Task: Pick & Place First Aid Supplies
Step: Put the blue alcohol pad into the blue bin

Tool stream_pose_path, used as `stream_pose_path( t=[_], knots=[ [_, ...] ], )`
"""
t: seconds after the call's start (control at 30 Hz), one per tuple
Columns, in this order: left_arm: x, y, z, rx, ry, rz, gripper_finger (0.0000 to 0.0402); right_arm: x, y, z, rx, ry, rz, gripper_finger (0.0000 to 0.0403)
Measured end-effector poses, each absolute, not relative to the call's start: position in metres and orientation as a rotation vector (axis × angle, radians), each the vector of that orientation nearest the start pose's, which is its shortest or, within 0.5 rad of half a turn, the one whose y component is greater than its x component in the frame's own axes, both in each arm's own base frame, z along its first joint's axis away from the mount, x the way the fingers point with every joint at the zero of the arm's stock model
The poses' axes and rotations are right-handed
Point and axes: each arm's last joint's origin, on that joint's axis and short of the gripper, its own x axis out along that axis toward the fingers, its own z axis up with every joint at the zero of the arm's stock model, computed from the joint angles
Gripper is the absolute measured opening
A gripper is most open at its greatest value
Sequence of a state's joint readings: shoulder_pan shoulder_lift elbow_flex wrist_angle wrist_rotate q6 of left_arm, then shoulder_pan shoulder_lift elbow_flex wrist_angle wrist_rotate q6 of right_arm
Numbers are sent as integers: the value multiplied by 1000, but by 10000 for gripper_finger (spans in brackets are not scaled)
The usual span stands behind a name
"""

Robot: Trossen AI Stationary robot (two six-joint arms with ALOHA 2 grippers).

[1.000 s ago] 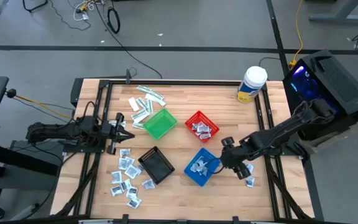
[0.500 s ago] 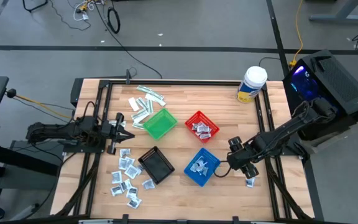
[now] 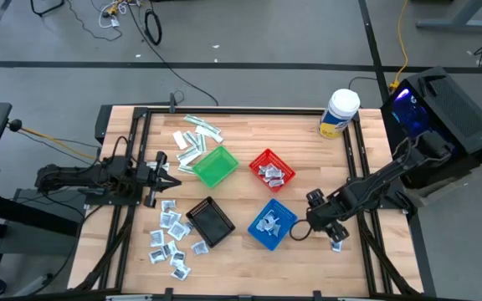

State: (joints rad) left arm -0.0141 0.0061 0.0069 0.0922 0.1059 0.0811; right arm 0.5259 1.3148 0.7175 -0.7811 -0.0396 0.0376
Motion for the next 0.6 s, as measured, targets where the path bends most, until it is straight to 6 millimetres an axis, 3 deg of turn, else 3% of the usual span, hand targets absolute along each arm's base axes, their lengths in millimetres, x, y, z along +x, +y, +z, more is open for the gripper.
stream_pose_path(
  t=[0.37, 0.6],
  knots=[
    [97, -4, 174, 85, -98, -116, 25, 176, 111, 173, -166, 1395, 353, 345],
    [97, -4, 174, 85, -98, -116, 25, 176, 110, 173, -177, 1397, 334, 345]
  ],
)
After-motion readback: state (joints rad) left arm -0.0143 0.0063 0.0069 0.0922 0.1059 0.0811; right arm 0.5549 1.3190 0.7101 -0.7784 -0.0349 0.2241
